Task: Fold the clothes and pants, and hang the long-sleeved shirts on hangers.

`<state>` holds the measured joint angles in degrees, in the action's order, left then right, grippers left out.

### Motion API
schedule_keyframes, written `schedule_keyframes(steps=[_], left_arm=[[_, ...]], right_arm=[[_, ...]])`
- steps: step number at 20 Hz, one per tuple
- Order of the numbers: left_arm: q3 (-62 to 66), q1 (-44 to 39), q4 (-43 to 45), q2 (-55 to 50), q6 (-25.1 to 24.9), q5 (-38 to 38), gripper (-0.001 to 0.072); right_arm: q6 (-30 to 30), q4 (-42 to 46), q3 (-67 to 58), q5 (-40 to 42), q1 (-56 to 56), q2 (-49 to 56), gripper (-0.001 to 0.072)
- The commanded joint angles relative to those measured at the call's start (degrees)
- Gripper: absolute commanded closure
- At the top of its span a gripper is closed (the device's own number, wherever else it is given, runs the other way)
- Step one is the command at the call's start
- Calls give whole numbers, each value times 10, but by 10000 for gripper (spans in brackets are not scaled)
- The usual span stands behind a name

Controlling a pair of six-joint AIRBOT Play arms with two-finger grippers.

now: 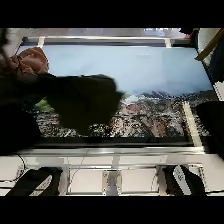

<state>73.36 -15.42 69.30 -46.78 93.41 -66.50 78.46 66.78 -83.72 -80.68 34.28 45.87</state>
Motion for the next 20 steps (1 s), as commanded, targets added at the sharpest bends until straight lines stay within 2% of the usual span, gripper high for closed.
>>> schedule_keyframes(steps=[1, 3, 8, 13, 14, 16, 17, 20], left_arm=[[-40, -113, 69, -39, 50, -5, 677], [-86, -128, 88, -73, 70, -4, 677], [-179, -128, 39, -160, 69, -4, 676], [-186, -127, 62, -186, 67, -4, 673], [-185, -127, 64, -183, 67, -4, 601], [-170, -122, 74, -165, 67, -1, 166], [-157, -114, 74, -153, 67, 9, 45], [-119, -75, 74, -105, 68, 108, 37]], right_arm=[[-2, 21, -2, -10, 0, 0, 78], [-2, 20, 2, -10, 0, 0, 78], [-5, -14, 89, -18, 0, 0, 77], [-78, -172, 276, 21, -3, 0, 78], [-91, -194, 312, 42, -13, 0, 78], [-92, -200, 367, 91, -55, 0, 77], [-91, -200, 389, 116, -83, 2, 78], [-89, -199, 434, 191, -200, 24, 95]])
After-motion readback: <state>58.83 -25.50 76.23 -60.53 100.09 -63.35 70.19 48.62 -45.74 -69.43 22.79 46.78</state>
